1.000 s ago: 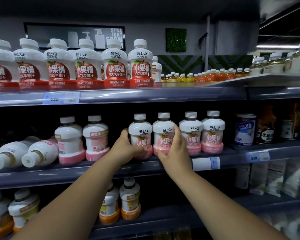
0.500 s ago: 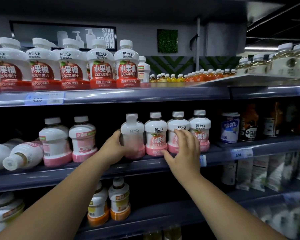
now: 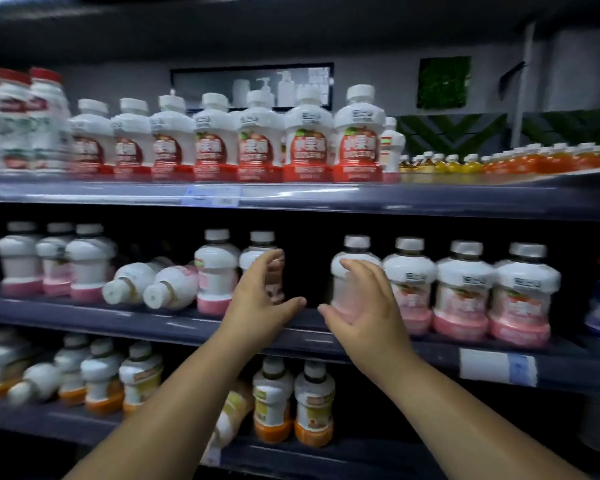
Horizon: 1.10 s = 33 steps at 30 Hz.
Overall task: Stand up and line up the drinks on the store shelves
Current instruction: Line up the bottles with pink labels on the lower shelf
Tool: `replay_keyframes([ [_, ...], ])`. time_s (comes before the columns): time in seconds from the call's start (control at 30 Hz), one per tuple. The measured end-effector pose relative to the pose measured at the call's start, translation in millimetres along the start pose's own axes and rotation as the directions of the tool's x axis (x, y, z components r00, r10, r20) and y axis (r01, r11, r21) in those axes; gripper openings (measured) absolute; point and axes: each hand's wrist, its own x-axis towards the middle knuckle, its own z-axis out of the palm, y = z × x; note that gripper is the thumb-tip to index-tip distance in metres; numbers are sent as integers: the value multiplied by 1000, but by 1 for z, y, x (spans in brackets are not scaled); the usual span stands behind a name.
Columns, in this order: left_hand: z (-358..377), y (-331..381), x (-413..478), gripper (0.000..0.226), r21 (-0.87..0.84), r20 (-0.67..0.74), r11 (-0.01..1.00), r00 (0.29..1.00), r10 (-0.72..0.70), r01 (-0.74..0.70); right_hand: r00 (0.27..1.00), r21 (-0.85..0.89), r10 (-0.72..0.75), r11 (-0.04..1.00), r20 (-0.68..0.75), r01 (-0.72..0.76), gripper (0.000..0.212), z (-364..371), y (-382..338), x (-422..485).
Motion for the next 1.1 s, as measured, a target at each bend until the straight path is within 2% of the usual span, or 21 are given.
replay_keyframes([
  [0.1, -28, -17, -7, 73, -12, -36, 1000, 999, 11, -11, 998, 70, 17, 997, 53, -21, 65, 36, -18, 5],
  [0.27, -82, -43, -1, 73, 144, -49, 987, 996, 75, -67, 987, 45, 139, 989, 76, -142, 72, 91, -36, 18],
  [0.33, -101, -51, 7, 77, 184, -55, 980, 994, 93, -81, 971, -5, 222, 975, 85, -223, 85, 109, -41, 25],
  [0.4, -111, -59, 15, 84, 220, -64, 972, 993, 97, -81, 931, -74, 345, 938, 119, -338, 110, 123, -45, 34],
  [0.43, -112, -61, 18, 90, 222, -62, 972, 994, 92, -76, 904, -119, 405, 913, 139, -391, 120, 127, -46, 37],
  [0.5, -109, -65, 22, 106, 158, -15, 985, 998, 65, -61, 858, -234, 494, 859, 141, -456, 128, 133, -47, 42],
  [0.57, -102, -67, 20, 114, 110, 30, 992, 998, 57, -60, 835, -297, 535, 824, 128, -483, 125, 135, -47, 44],
  [0.7, -93, -72, 20, 115, 63, -3, 998, 1000, 28, -28, 820, -350, 568, 783, 66, -514, 120, 124, -48, 42],
  [0.9, -82, -75, 36, 118, 30, -5, 995, 996, -91, 91, 836, -290, 548, 802, 11, -522, 119, 99, -39, 37],
  [1.03, -68, -74, 50, 116, 121, -6, 969, 976, -216, 215, 795, -270, 588, 797, 145, -541, 121, 96, -30, 36],
  [1.1, -63, -75, 55, 117, 164, -16, 953, 967, -255, 255, 783, -253, 602, 791, 155, -557, 122, 97, -27, 36],
])
